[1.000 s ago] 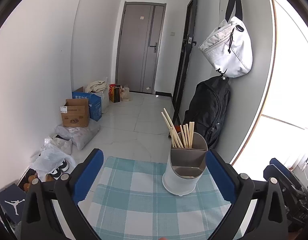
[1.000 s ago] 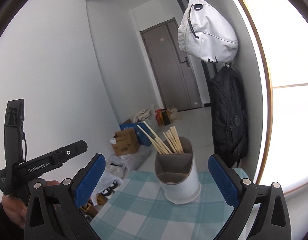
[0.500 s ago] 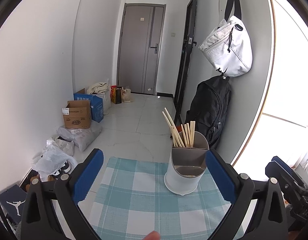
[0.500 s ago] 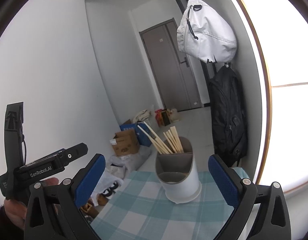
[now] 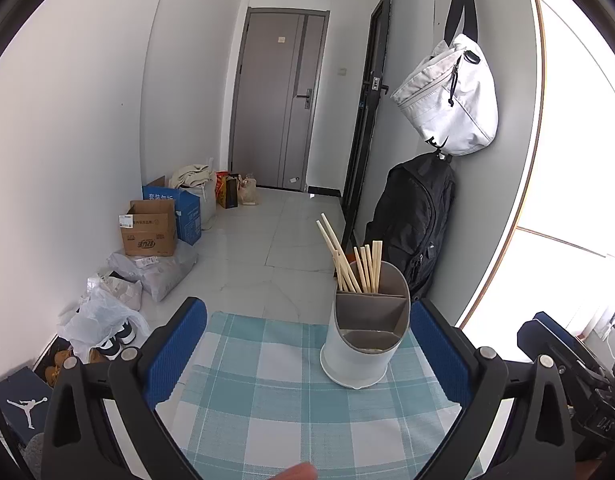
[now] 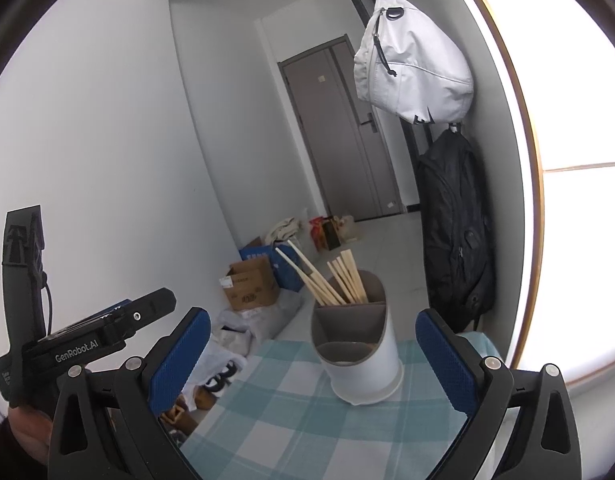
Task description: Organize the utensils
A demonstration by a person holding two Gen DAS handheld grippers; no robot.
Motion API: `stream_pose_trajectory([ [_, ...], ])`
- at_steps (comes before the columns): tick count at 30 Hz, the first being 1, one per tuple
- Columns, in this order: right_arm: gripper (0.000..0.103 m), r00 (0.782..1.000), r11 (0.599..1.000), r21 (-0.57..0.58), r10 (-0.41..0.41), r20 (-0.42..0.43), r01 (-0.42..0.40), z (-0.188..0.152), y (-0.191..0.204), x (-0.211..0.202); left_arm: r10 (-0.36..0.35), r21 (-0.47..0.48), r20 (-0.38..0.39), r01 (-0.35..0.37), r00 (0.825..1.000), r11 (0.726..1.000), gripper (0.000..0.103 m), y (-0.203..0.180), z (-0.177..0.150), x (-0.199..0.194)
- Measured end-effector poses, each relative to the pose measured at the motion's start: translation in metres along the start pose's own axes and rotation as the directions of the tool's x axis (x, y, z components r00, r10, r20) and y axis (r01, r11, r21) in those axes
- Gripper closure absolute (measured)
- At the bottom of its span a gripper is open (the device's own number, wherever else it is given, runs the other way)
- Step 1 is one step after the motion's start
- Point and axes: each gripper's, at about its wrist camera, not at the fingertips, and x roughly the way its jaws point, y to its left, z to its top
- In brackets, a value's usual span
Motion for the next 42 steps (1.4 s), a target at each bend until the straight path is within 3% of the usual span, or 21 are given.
stream_pose_trajectory([
  [42,0.0,1.0,1.0,0.005,-0.003,-0.013,0.003,-0.0023,0.0006,0.0033,0.005,-0.013,-0.023,-0.005,1.0,1.0,0.004,0.0007,-0.0043,0.0076],
])
